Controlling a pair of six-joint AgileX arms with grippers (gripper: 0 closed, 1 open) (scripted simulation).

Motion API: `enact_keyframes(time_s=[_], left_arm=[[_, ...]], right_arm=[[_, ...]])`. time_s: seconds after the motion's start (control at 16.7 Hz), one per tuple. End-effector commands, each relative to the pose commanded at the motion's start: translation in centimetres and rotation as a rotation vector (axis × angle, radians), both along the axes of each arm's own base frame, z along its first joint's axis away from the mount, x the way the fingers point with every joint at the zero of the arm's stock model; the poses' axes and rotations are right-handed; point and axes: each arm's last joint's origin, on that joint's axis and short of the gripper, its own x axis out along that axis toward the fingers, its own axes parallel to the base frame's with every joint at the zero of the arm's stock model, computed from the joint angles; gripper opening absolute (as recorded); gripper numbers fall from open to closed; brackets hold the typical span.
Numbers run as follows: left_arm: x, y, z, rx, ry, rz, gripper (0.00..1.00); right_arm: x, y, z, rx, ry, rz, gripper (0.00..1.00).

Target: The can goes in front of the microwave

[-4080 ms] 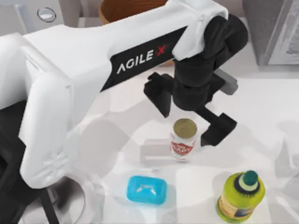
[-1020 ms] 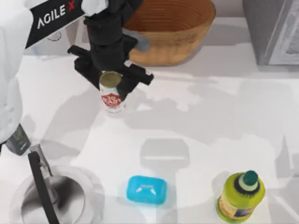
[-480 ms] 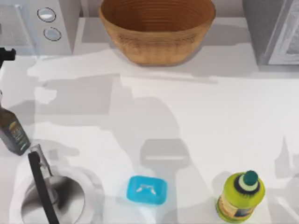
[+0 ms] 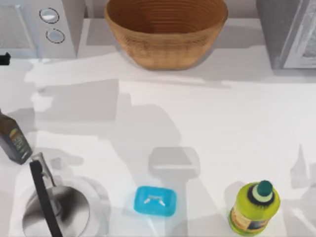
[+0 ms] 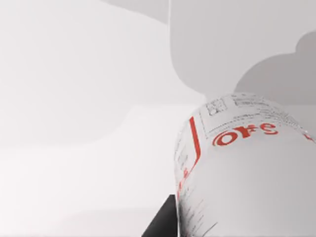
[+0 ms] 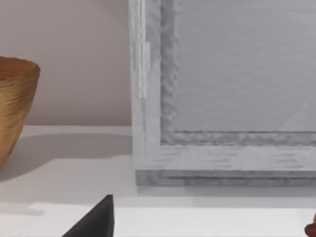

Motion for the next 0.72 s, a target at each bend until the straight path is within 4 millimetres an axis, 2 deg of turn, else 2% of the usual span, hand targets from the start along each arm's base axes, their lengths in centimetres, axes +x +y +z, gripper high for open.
enact_keyframes(time_s=[0.36, 0.72], left_arm=[[-0.07, 0.06, -0.45, -0.001, -0.003, 0.003, 0.0], [-0.07, 0.06, -0.45, -0.001, -0.003, 0.003, 0.45]], right_arm=[[0.0, 0.0, 0.0, 0.0, 0.0, 0.0, 1.0], [0.0, 0.0, 0.0, 0.0, 0.0, 0.0, 1.0]])
